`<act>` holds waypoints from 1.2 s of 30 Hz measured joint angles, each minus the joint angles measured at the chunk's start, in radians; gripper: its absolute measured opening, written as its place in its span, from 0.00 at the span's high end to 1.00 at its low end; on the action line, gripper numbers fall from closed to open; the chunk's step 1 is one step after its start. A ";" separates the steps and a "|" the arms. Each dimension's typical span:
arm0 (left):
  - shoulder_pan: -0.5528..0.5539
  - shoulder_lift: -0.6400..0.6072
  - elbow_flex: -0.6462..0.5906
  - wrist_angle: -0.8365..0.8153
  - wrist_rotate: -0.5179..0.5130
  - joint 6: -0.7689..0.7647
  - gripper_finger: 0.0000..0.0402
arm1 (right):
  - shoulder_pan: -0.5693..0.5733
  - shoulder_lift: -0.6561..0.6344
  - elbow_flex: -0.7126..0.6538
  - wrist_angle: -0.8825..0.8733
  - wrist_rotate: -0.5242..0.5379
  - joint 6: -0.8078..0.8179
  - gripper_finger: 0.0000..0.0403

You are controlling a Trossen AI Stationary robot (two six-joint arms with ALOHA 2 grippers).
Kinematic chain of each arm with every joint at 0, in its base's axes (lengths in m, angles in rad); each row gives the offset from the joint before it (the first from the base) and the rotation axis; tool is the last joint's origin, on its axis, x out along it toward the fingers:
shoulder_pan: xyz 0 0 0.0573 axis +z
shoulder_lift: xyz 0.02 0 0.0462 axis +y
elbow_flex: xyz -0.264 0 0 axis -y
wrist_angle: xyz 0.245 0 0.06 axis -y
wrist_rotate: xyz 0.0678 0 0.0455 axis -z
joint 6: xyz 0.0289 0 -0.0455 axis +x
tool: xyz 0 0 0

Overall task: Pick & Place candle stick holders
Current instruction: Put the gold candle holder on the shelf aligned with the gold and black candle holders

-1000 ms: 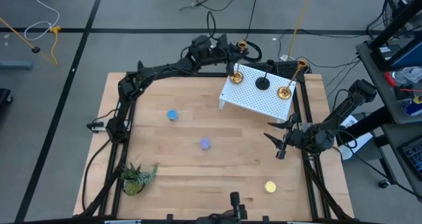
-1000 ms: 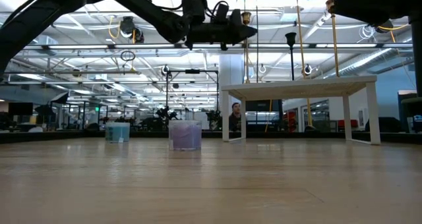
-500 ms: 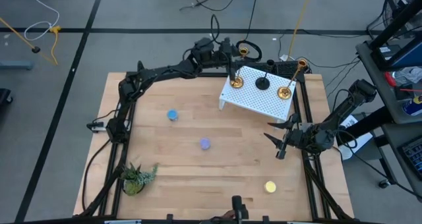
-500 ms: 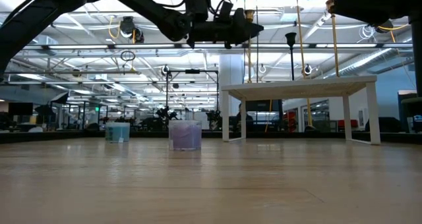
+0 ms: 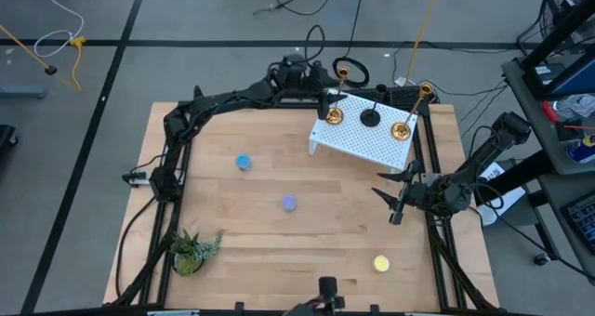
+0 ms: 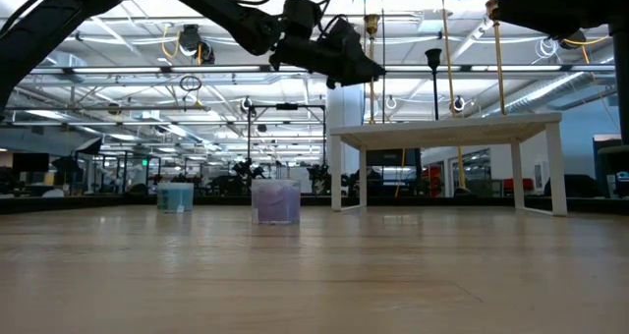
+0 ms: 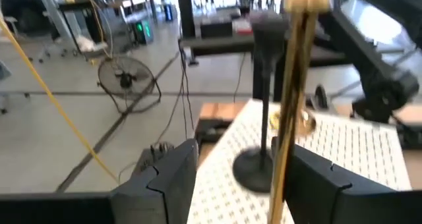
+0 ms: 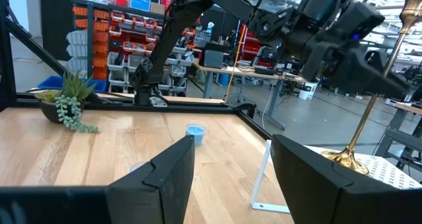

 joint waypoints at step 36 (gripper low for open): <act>-0.040 0.025 -0.001 0.171 -0.063 -0.061 0.96 | 0.000 0.000 0.000 0.000 0.000 0.004 0.51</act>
